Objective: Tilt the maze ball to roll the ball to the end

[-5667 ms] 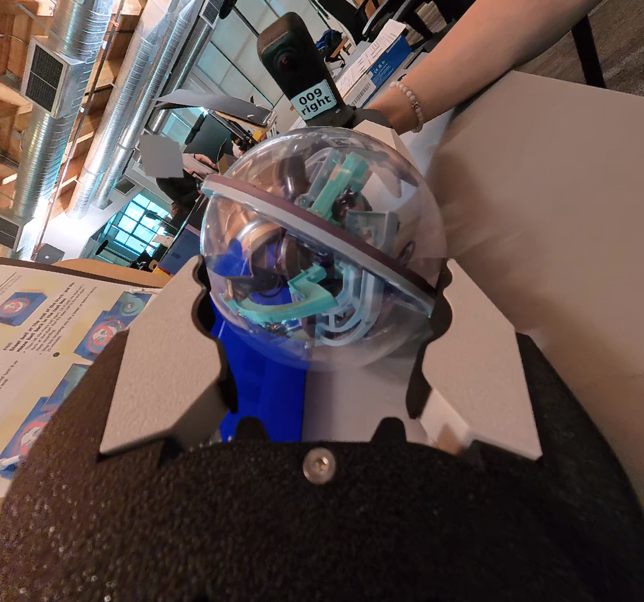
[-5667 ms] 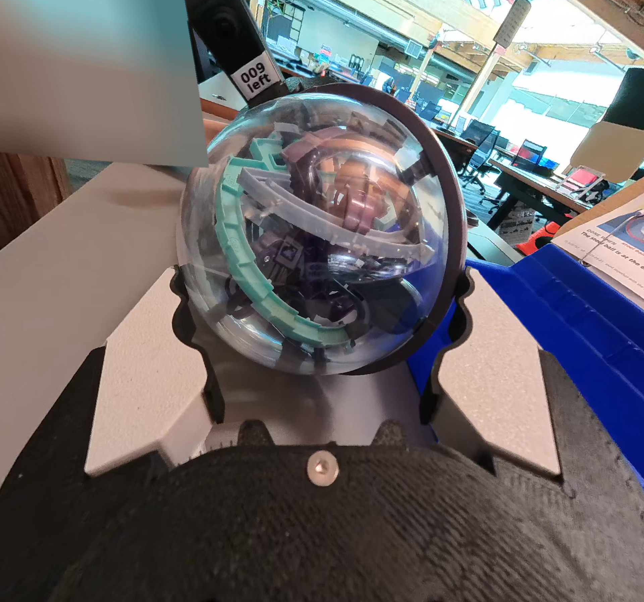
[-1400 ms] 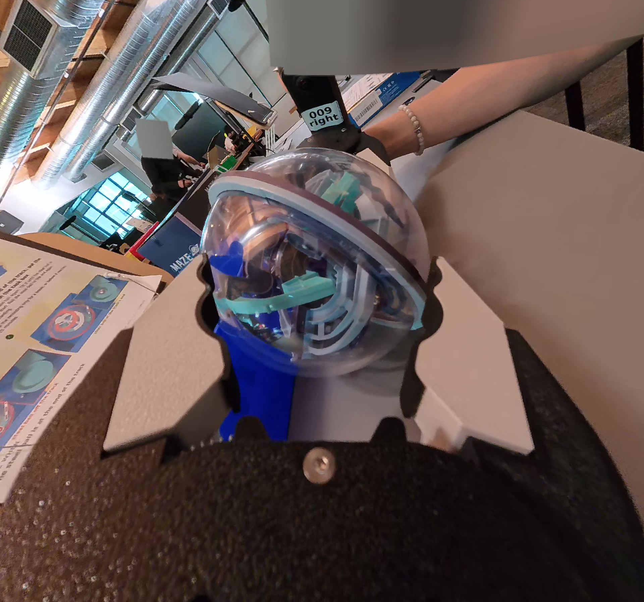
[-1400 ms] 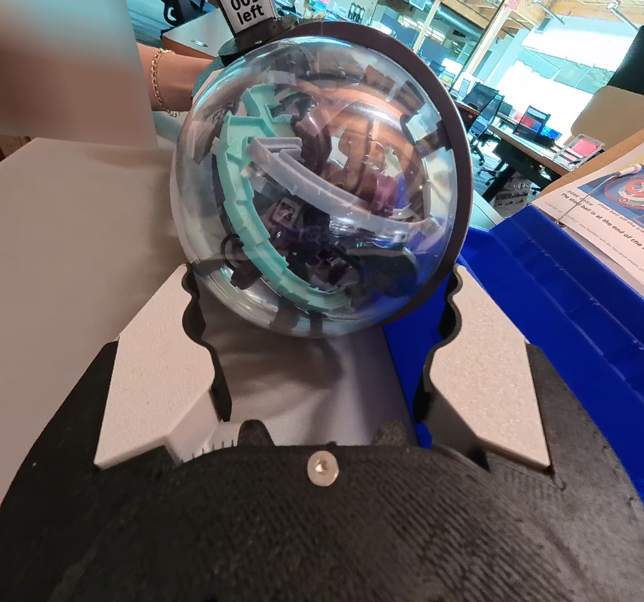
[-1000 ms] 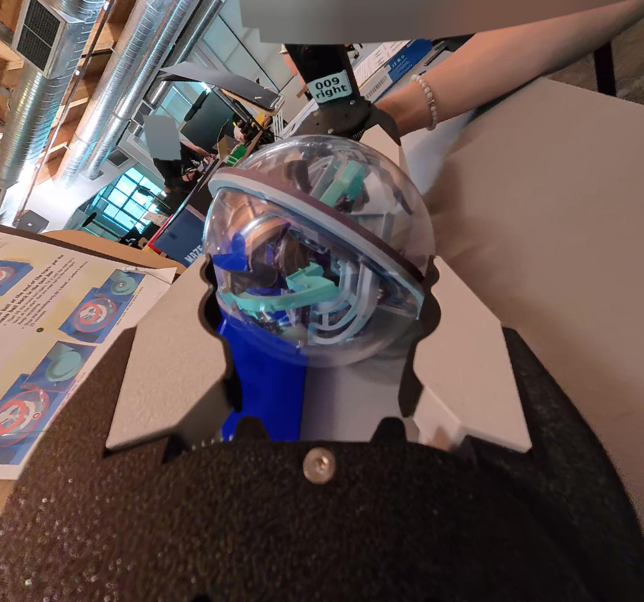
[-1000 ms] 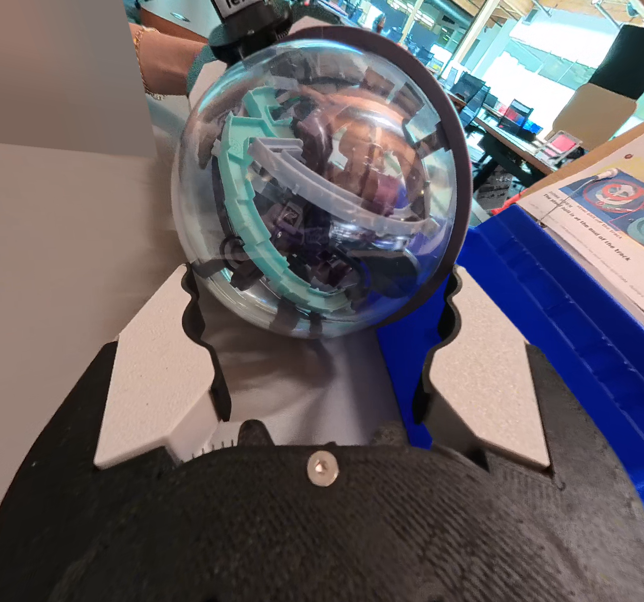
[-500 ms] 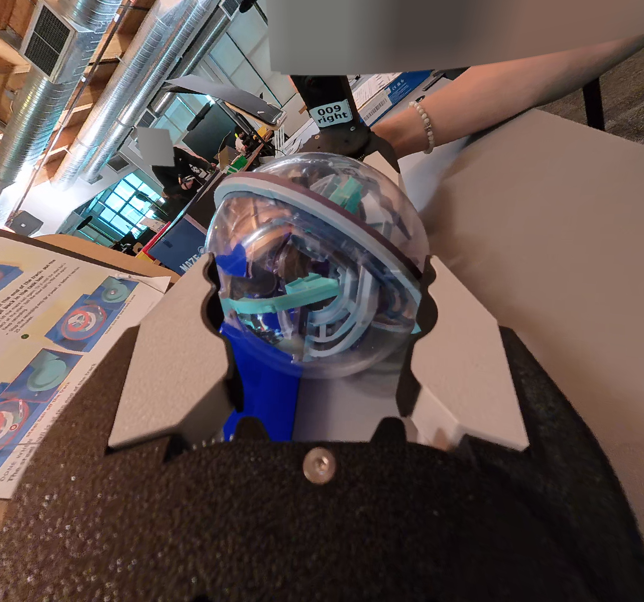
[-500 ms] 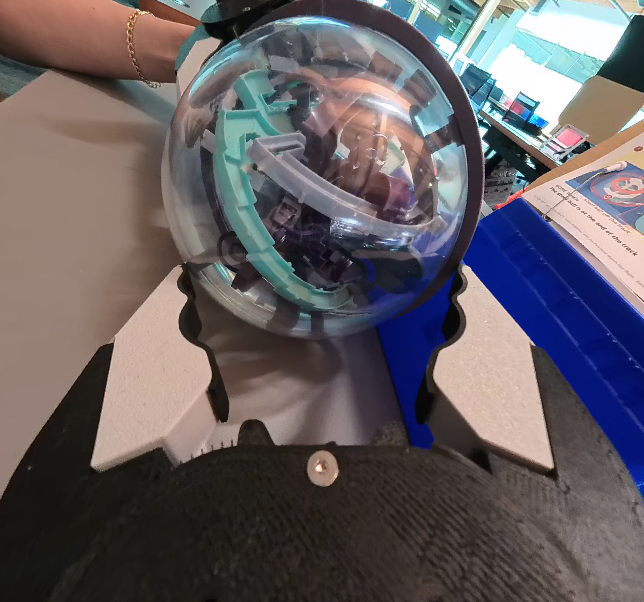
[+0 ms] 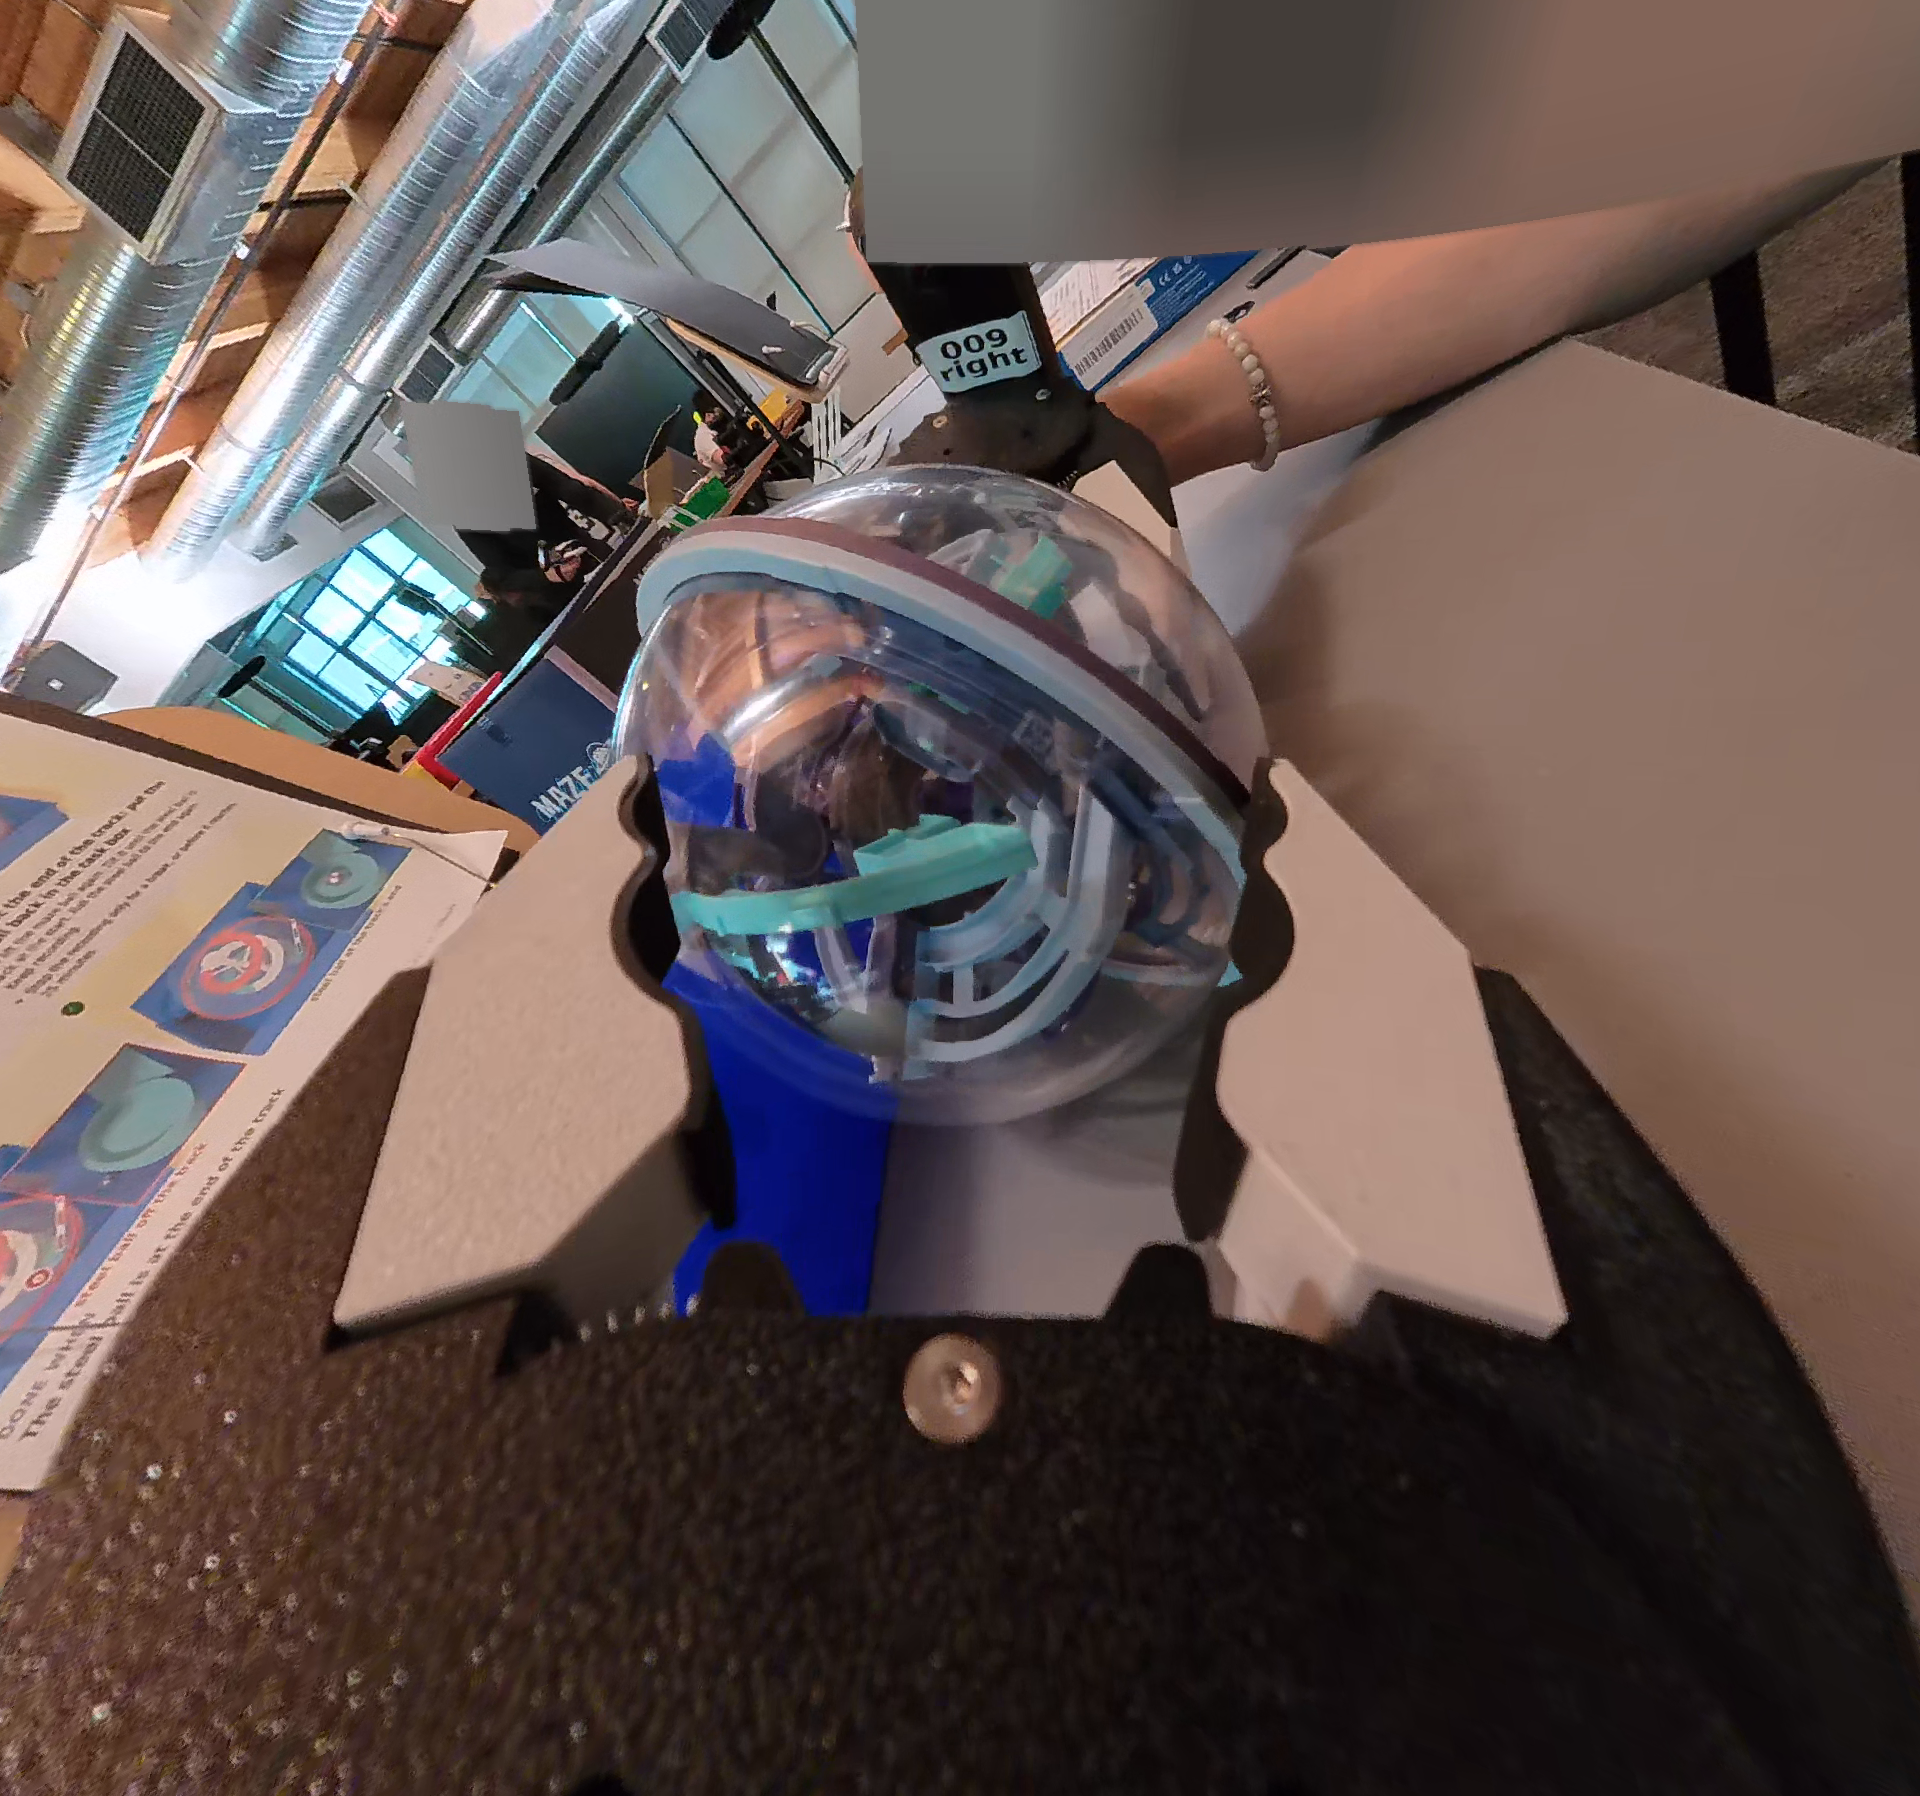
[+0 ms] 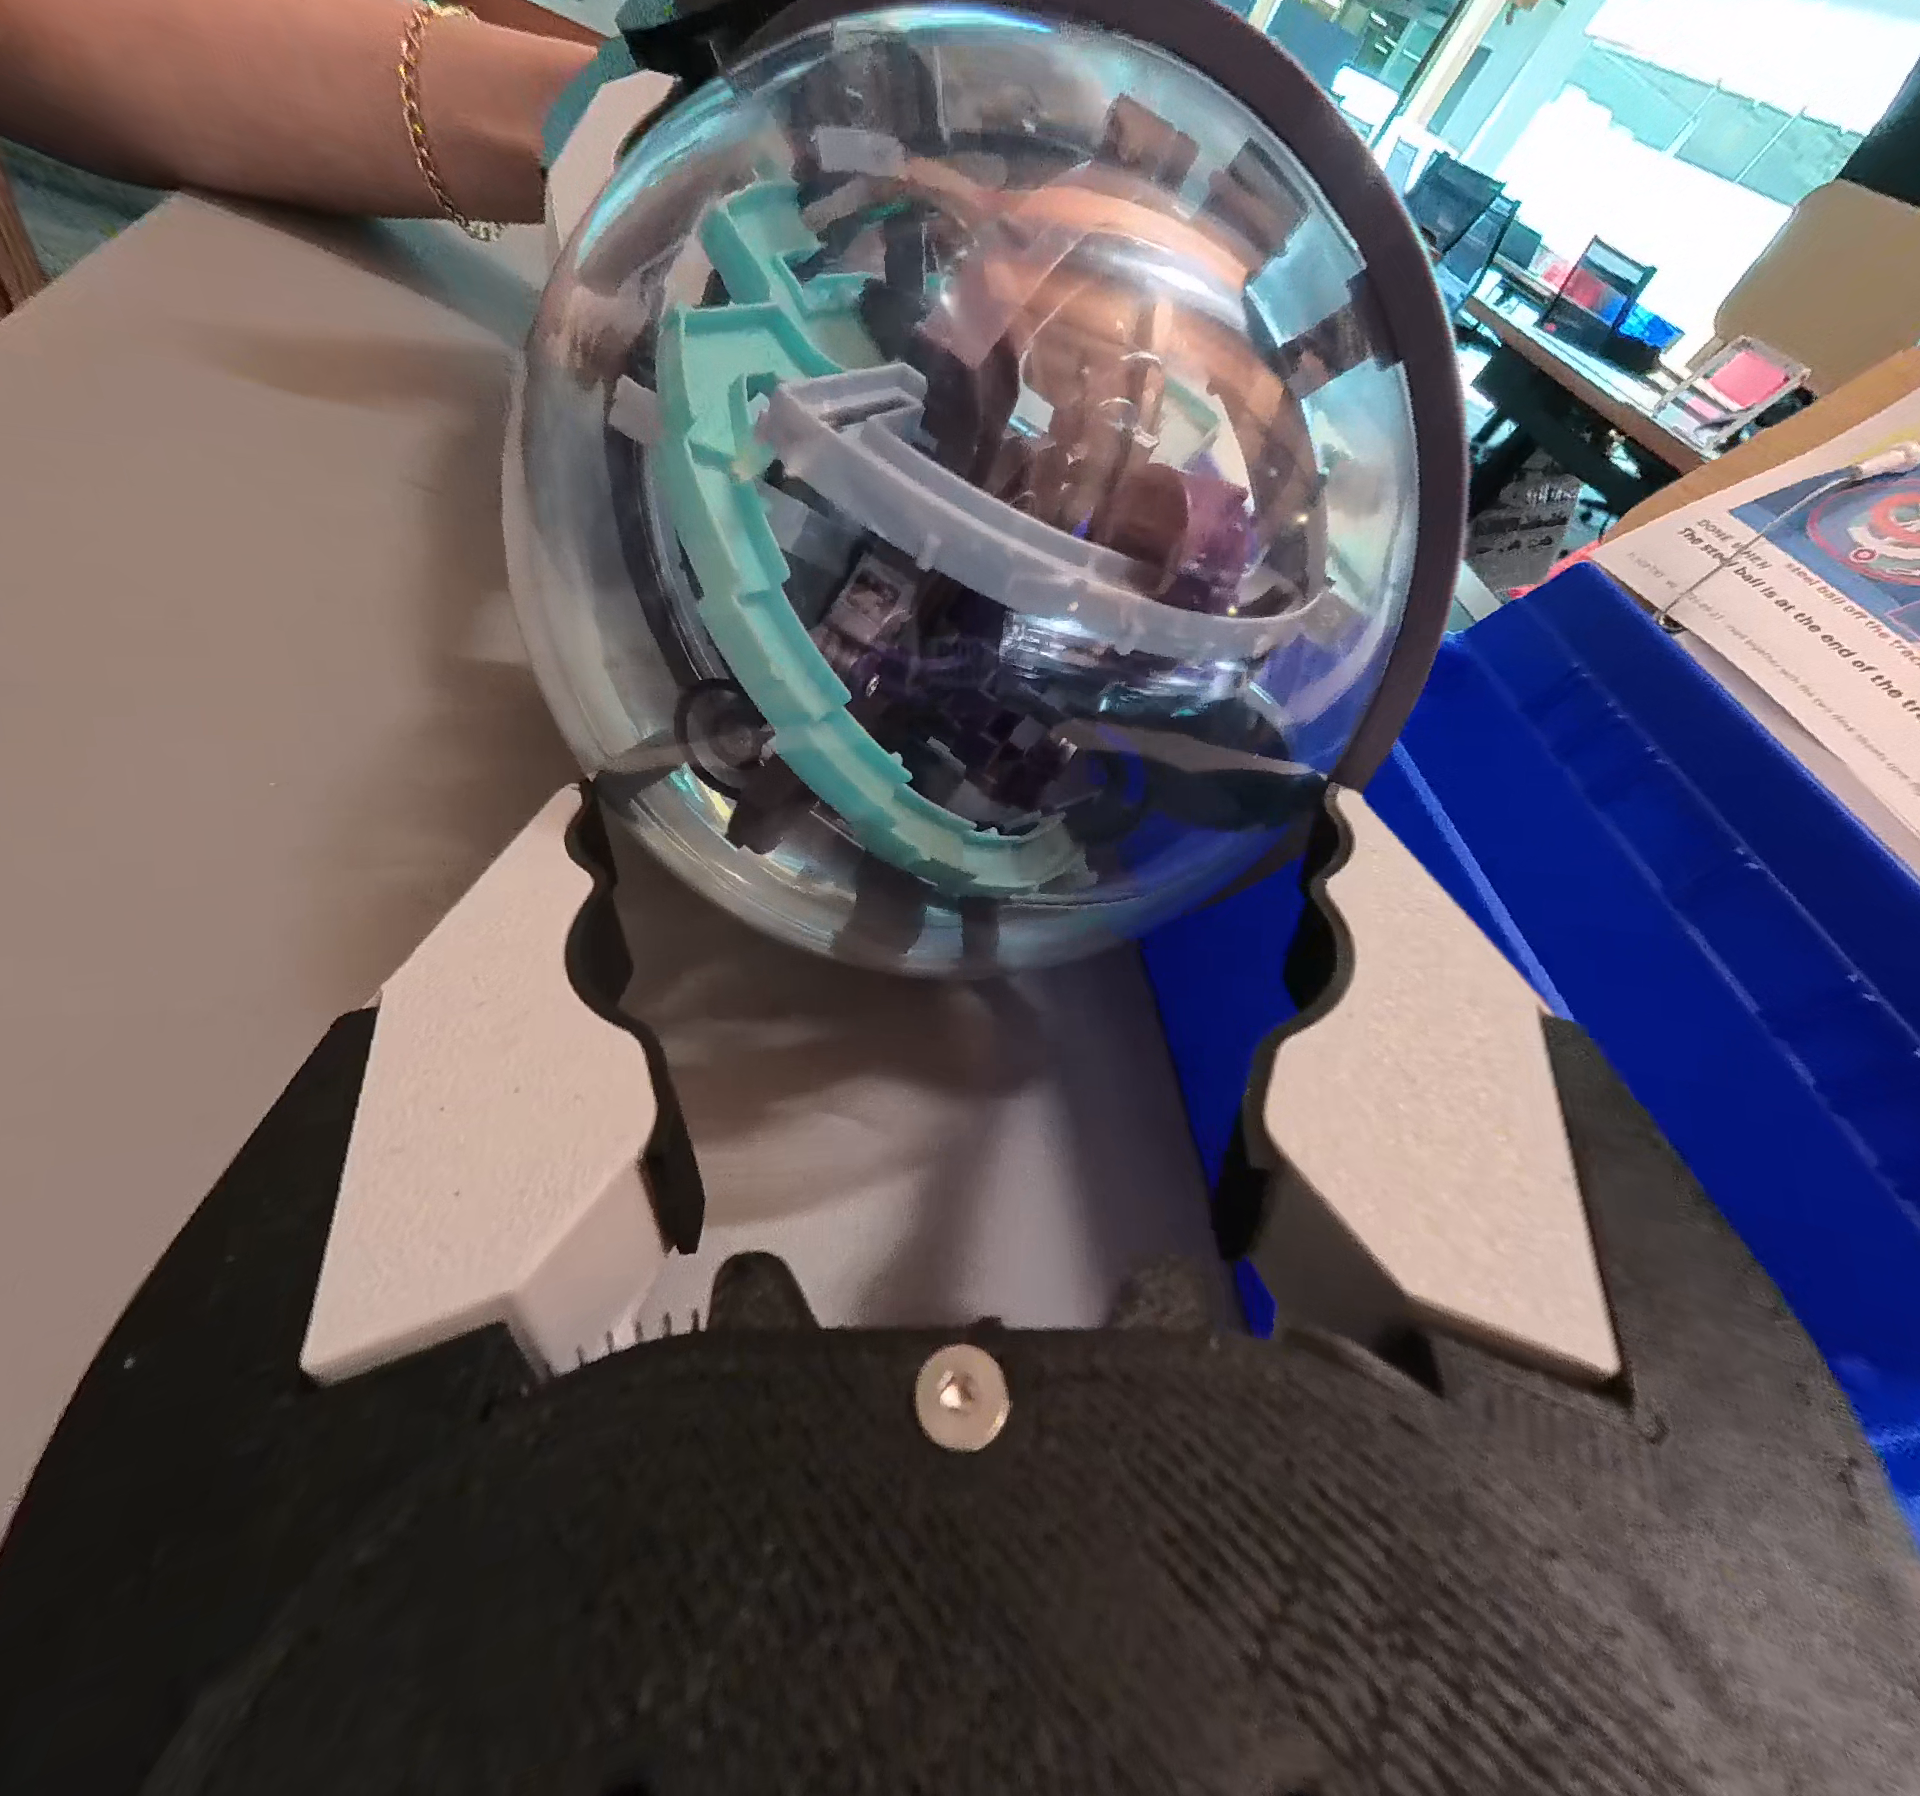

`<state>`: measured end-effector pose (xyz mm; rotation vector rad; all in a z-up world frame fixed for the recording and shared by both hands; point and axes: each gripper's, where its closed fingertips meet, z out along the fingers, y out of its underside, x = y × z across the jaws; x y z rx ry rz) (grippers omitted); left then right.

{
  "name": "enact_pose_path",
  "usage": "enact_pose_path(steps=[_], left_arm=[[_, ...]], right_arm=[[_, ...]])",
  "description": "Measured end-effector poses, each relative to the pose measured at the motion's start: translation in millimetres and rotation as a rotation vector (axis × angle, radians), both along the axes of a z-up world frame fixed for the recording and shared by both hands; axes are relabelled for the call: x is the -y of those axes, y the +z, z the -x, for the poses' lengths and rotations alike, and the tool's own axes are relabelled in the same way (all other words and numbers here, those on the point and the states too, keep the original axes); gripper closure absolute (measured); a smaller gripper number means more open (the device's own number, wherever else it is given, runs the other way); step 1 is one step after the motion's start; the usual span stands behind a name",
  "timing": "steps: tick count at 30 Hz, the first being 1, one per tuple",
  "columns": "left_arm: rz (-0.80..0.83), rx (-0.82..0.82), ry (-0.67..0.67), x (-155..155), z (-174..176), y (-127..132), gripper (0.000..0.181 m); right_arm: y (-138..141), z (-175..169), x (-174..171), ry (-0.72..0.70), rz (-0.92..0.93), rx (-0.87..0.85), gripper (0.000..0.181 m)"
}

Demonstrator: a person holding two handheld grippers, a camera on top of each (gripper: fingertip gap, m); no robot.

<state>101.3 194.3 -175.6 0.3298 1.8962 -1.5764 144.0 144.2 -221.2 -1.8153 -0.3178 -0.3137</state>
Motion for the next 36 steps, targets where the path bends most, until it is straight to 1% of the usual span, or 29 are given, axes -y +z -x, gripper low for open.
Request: enact_pose_path(steps=[6,10,15,19,36], left_arm=[[0.004,0.005,0.008,4.1,0.9,1.2,0.074],[0.005,0.006,0.009,6.1,1.3,1.8,0.074],[-0.003,0.012,-0.002,4.8,3.0,1.2,0.074],[0.001,0.001,-0.008,1.7,2.6,1.1,0.074],[-0.041,0.054,0.006,-2.0,0.5,-3.0,0.072]], right_arm=[[4.3,2.6,-4.8,-0.002,-0.036,-0.011,0.043],[3.4,1.7,-3.5,0.014,-0.040,-0.021,0.044],[2.2,1.2,0.0,0.034,-0.042,-0.039,0.049],[2.7,1.3,-0.8,0.034,-0.047,-0.045,0.049],[3.2,0.7,-1.5,0.026,-0.049,-0.051,0.051]])
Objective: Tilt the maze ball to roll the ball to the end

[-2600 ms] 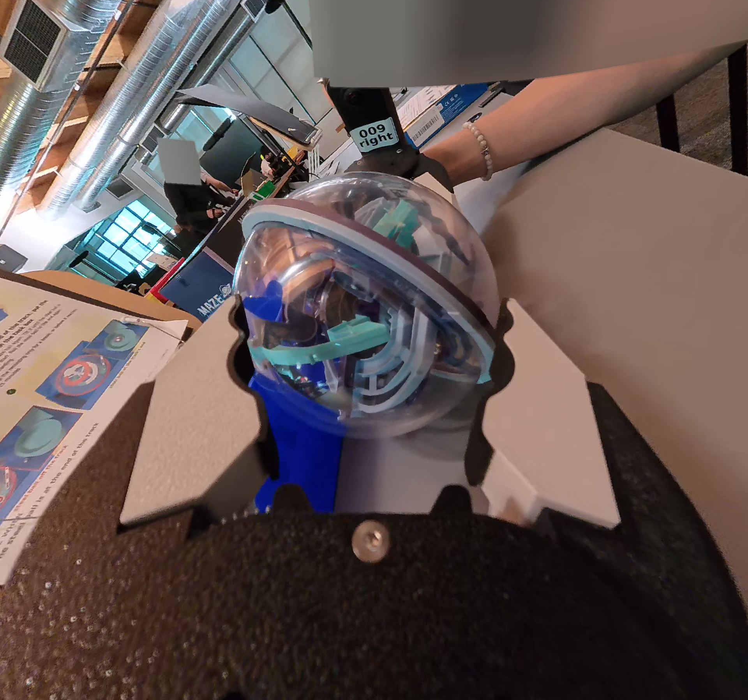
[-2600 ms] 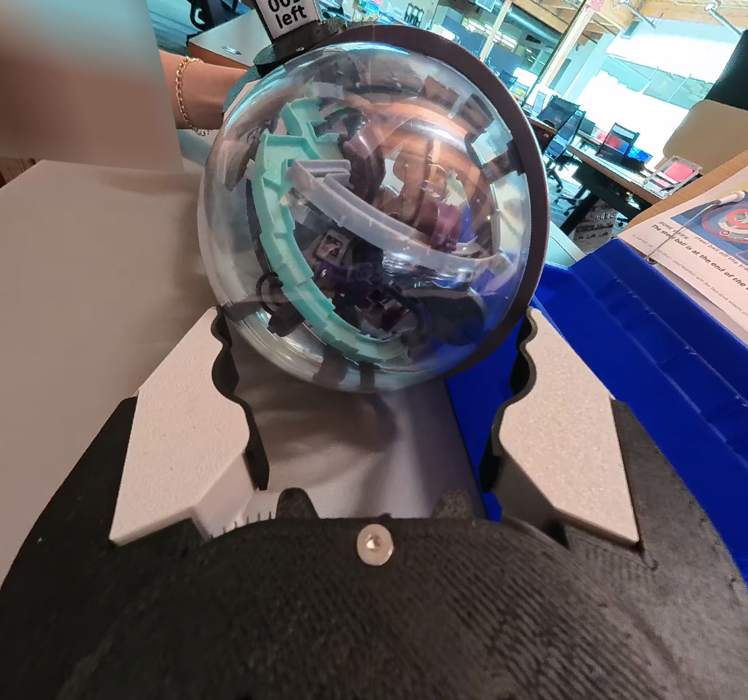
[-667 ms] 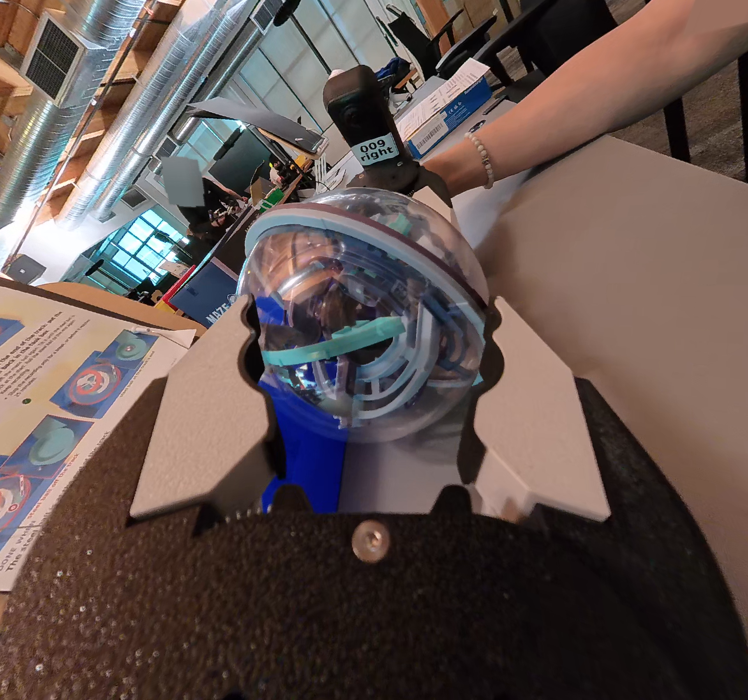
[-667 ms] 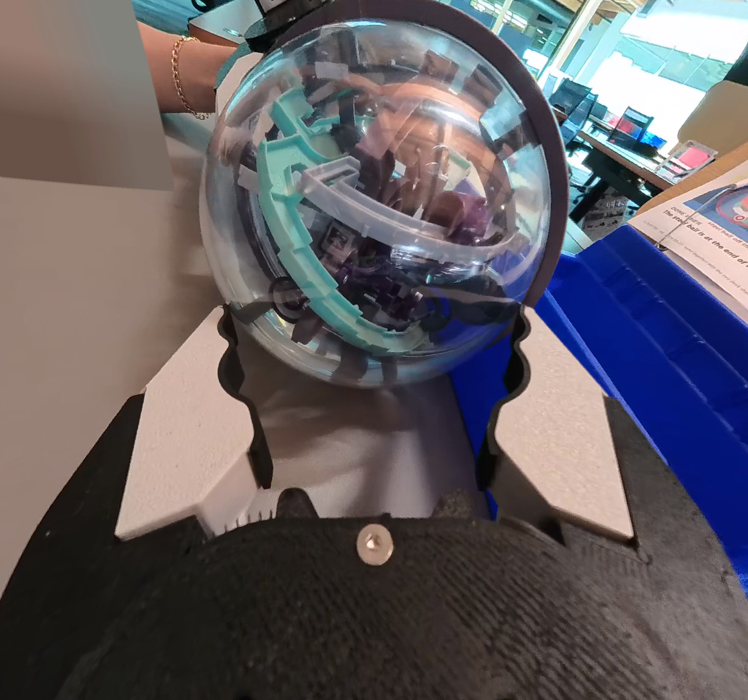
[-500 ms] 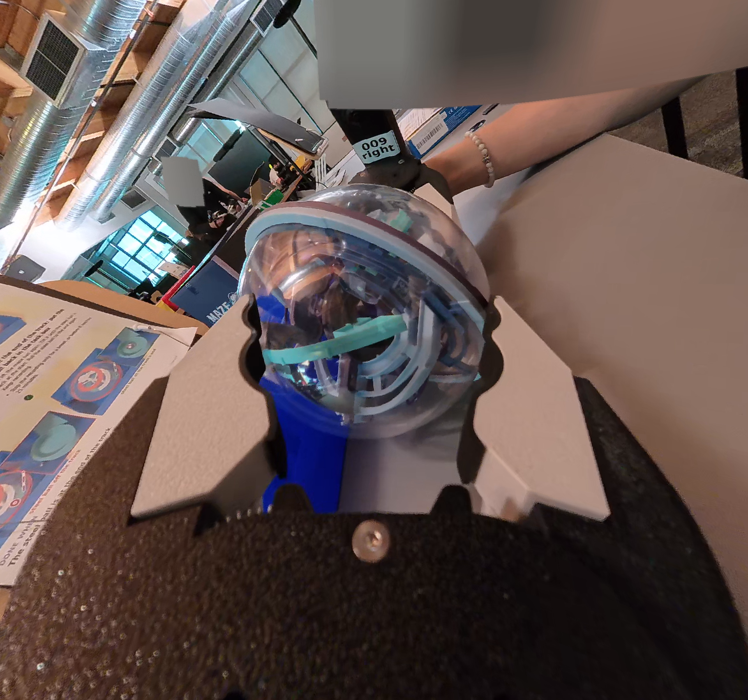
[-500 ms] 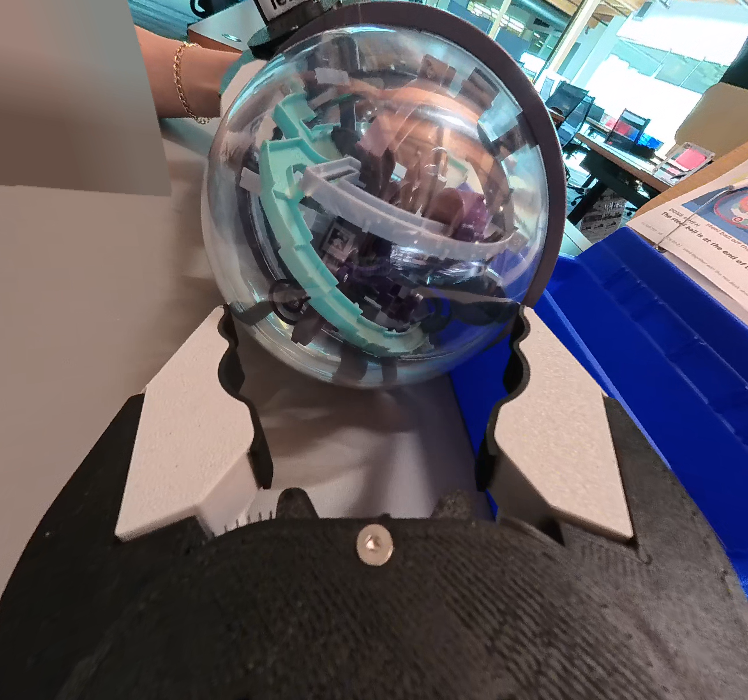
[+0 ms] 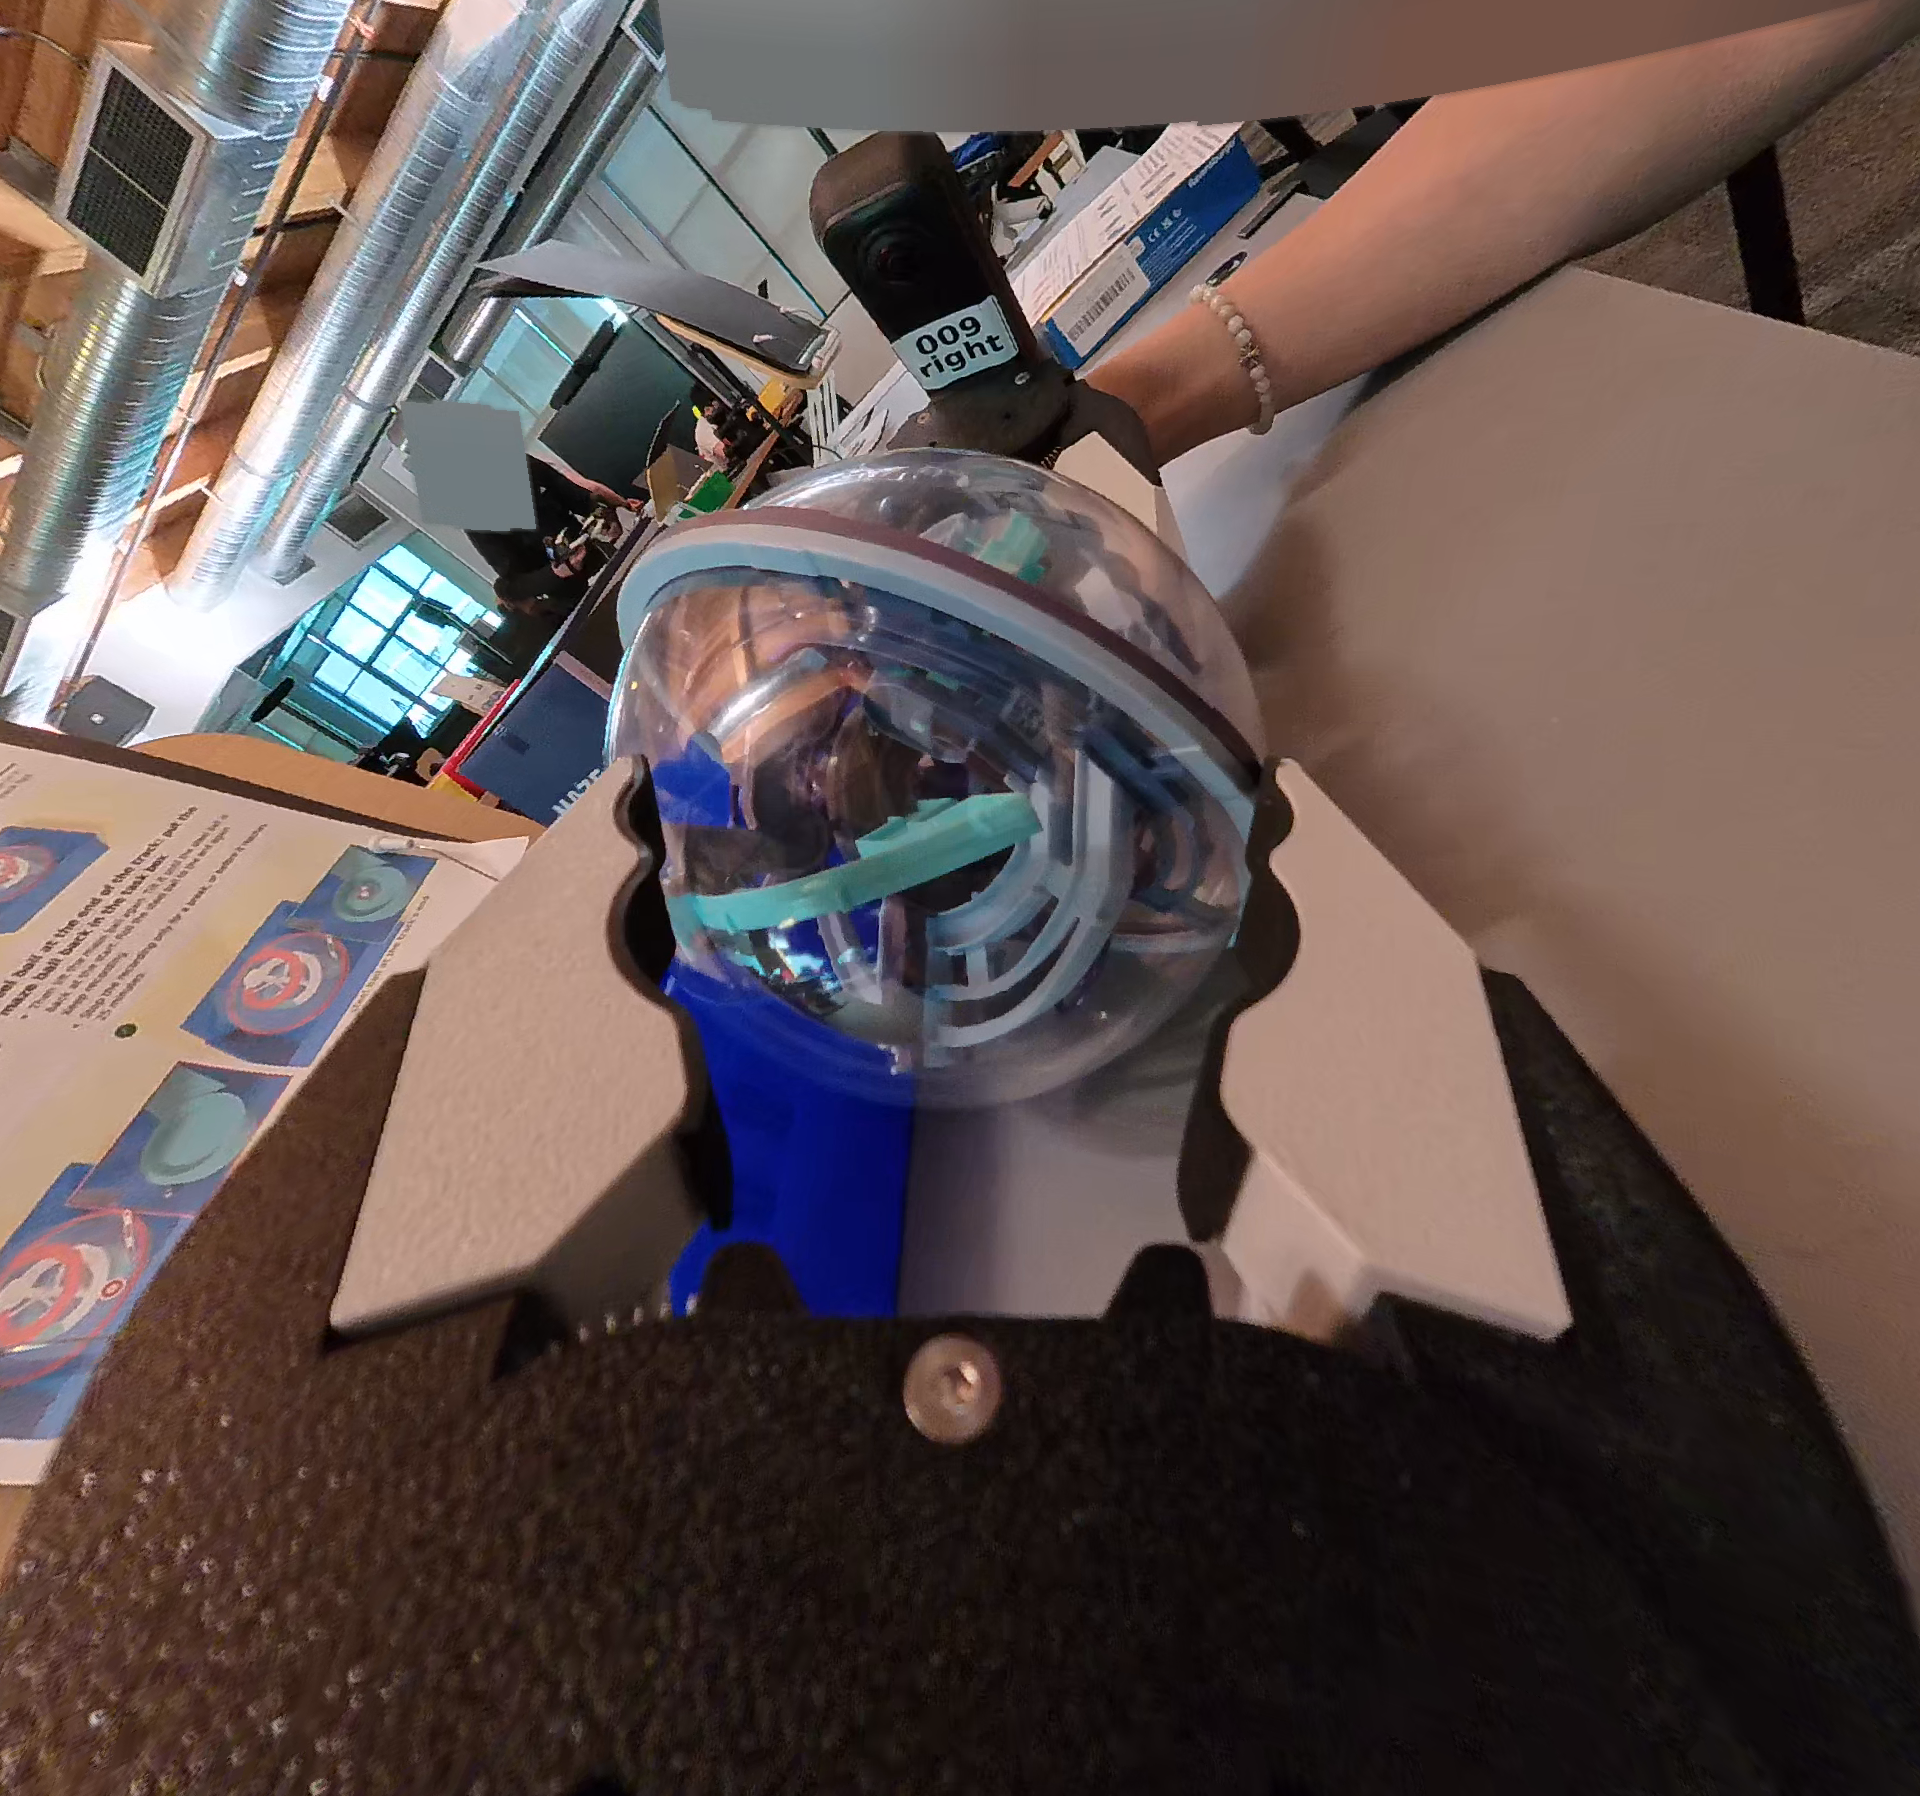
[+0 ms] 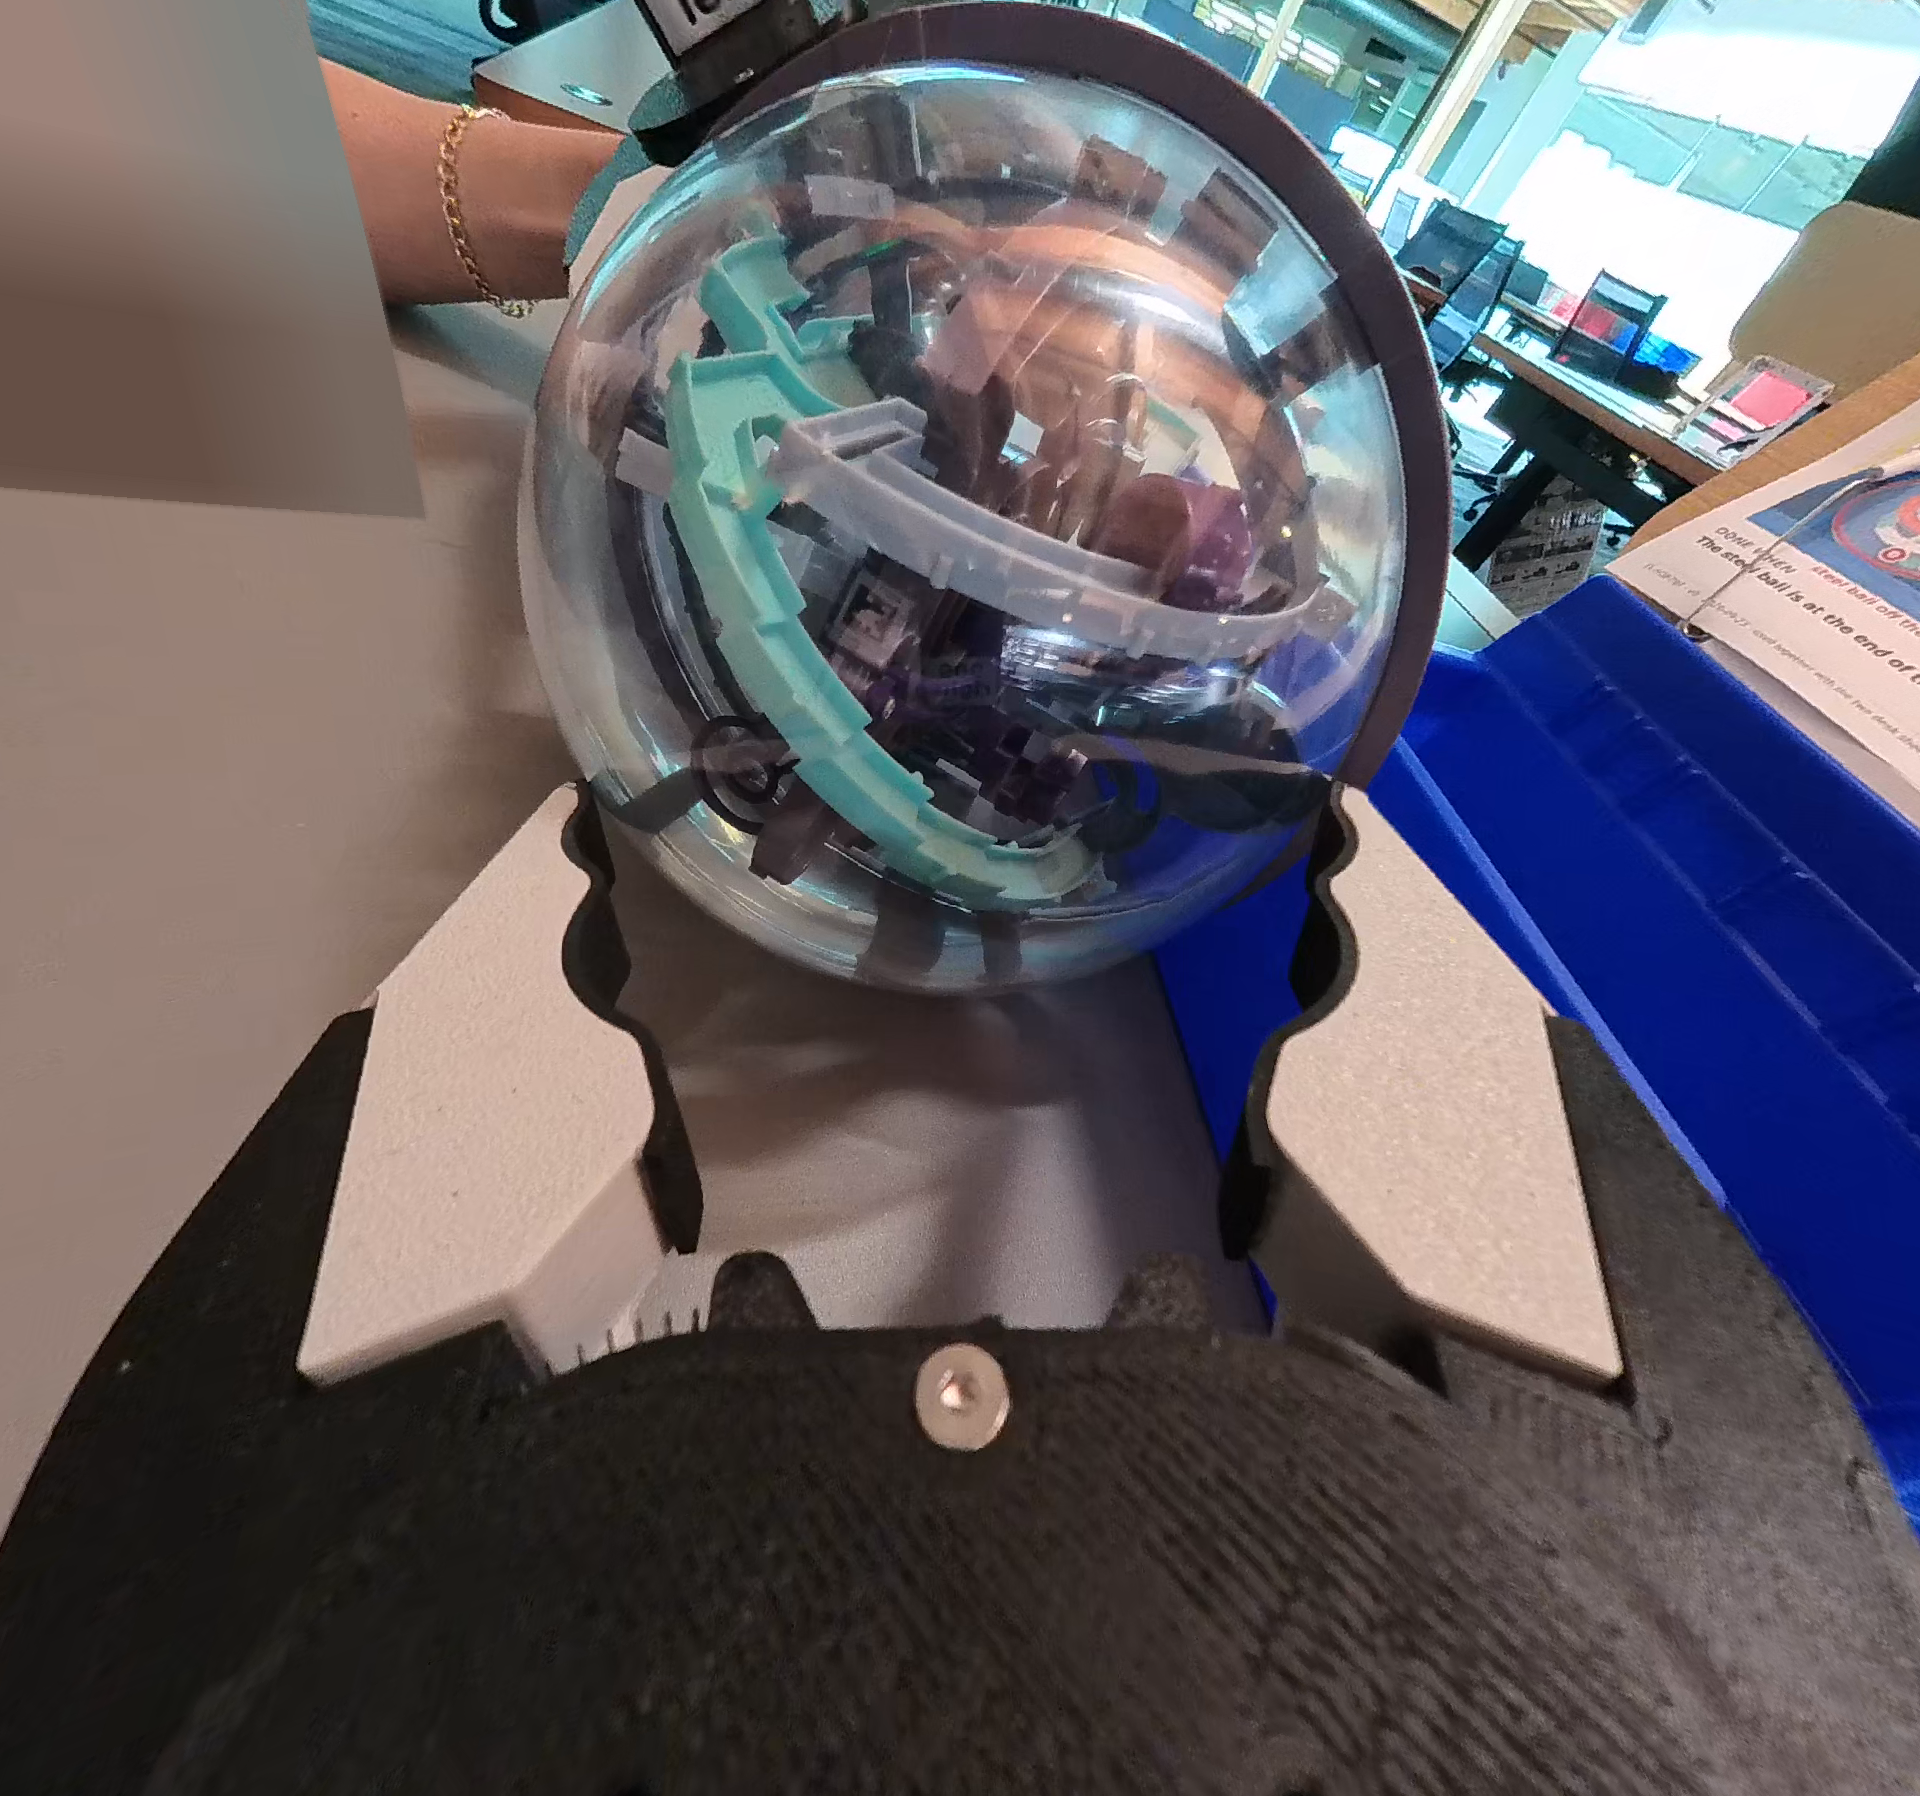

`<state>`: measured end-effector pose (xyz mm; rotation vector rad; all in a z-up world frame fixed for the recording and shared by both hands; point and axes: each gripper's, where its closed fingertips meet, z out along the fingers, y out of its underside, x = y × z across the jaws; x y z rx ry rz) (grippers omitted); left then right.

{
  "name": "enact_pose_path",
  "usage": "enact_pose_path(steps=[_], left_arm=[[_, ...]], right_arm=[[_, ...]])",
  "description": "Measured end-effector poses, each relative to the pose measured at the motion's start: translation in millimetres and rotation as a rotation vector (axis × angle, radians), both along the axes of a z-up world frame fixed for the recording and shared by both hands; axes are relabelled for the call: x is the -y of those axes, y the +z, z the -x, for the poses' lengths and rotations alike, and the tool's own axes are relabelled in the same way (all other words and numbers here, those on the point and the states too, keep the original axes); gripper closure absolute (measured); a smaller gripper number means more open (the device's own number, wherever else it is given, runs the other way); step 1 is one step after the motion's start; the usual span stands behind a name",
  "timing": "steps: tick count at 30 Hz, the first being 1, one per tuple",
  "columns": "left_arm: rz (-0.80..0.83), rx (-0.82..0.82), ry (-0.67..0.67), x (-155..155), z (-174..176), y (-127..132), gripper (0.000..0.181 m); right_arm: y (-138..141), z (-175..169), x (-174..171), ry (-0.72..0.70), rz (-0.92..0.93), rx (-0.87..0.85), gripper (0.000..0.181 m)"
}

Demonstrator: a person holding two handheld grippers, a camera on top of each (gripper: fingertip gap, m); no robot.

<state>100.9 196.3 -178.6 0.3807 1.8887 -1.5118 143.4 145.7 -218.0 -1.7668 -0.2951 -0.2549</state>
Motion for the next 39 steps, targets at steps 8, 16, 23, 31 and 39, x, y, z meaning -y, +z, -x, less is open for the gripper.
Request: enact_pose_path(steps=[8,16,23,31,39], left_arm=[[-0.021,0.012,0.012,2,1,0,0.072],[-0.014,0.031,0.029,9,4,2,0.072],[-0.024,0.059,0.039,14,5,1,0.072],[-0.052,0.098,0.054,11,1,-4,0.068],[-0.033,0.073,0.052,8,-1,-4,0.067]], right_arm=[[0,-1,1,-0.015,0.007,0.025,0.049],[5,3,-4,-0.025,-0.004,0.069,0.041],[4,1,-1,-0.006,-0.016,0.074,0.041],[4,1,-1,-0.006,-0.014,0.055,0.042],[4,0,1,-0.003,-0.003,0.040,0.046]])
